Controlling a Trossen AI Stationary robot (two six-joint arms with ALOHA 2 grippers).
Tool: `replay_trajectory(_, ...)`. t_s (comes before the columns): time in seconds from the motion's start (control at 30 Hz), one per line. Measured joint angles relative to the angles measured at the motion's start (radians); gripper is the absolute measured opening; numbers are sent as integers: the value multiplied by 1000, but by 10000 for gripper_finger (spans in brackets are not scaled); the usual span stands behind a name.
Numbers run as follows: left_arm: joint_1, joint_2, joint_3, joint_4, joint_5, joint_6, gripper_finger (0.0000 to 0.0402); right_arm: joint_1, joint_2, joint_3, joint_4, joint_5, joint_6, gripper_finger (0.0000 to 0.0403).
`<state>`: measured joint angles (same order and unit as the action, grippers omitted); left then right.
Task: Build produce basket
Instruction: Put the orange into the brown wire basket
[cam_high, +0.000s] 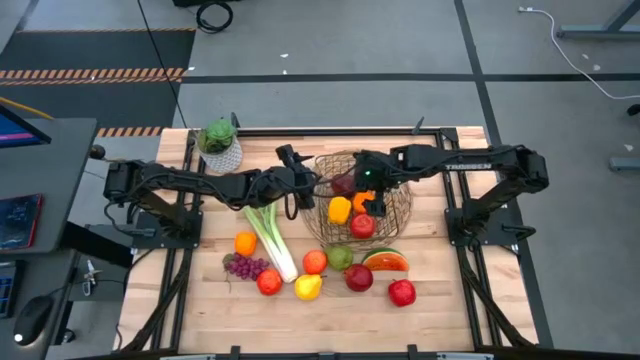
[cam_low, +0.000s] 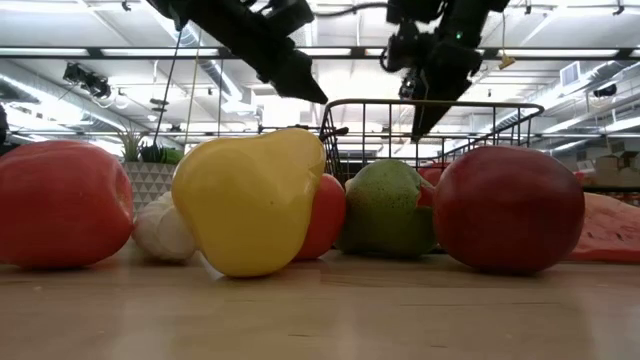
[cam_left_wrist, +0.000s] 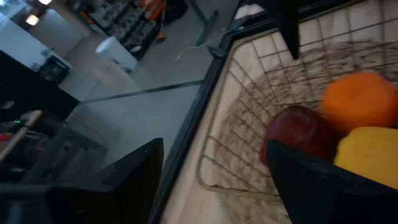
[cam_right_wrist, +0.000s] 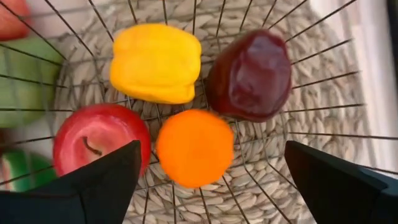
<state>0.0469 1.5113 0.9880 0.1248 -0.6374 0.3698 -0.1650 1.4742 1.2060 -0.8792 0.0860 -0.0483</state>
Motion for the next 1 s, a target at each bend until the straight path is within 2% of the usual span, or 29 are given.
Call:
replay_trajectory(0.23, -6, -70, 0, -106, -6, -18, 288, 14, -116, -20, 15, 0, 8, 397)
replay_trajectory(0.4, -27, -133, 1, -210, 13, -83, 288, 50, -215, -114, 143, 0, 31, 396)
replay_trajectory(0.7, -109, -180, 1, -552, 329, -273, 288, 105, -332, -244, 305, 68, 24, 396)
replay_trajectory(1.0, -189, -172, 0, -848, 478, -574, 288, 143, -367, -249, 453, 105, -33, 396)
